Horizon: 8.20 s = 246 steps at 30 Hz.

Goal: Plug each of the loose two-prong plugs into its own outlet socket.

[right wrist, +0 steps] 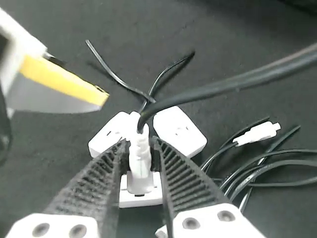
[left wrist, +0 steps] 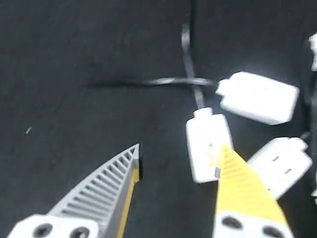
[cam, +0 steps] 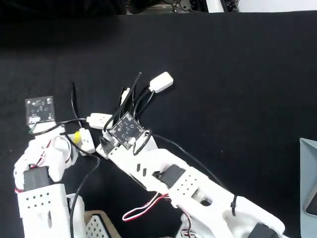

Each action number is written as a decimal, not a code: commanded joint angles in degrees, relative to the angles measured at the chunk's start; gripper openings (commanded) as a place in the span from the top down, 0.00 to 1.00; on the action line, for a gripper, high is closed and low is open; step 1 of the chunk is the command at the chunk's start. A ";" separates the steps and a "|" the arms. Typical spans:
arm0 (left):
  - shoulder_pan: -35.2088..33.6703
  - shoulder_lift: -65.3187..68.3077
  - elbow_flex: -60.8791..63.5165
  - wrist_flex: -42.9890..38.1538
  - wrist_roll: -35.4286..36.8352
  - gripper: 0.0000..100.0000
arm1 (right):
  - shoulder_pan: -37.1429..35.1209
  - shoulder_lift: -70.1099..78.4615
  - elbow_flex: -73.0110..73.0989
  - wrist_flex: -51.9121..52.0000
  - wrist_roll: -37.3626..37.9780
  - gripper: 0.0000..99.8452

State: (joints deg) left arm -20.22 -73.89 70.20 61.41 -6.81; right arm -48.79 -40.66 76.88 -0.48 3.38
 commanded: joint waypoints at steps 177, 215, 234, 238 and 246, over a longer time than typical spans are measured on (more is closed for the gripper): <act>-5.93 -21.89 14.29 -2.64 8.35 0.75 | 23.74 45.93 -49.01 -9.41 7.38 0.99; -5.93 -21.89 14.90 -2.73 8.35 0.75 | 28.31 45.49 -55.87 40.62 -7.30 0.76; -5.93 -21.89 14.90 -2.73 8.26 0.75 | 30.77 63.87 -68.88 44.04 -0.26 0.78; -5.93 -21.89 14.90 -2.73 8.26 0.75 | 30.51 63.96 -69.14 44.40 1.76 0.95; -5.93 -21.89 14.90 -2.73 8.26 0.75 | 30.59 54.46 -64.66 44.40 8.35 0.99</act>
State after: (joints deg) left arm -25.49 -95.43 85.49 60.00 1.27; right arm -18.02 20.88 11.47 43.74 10.07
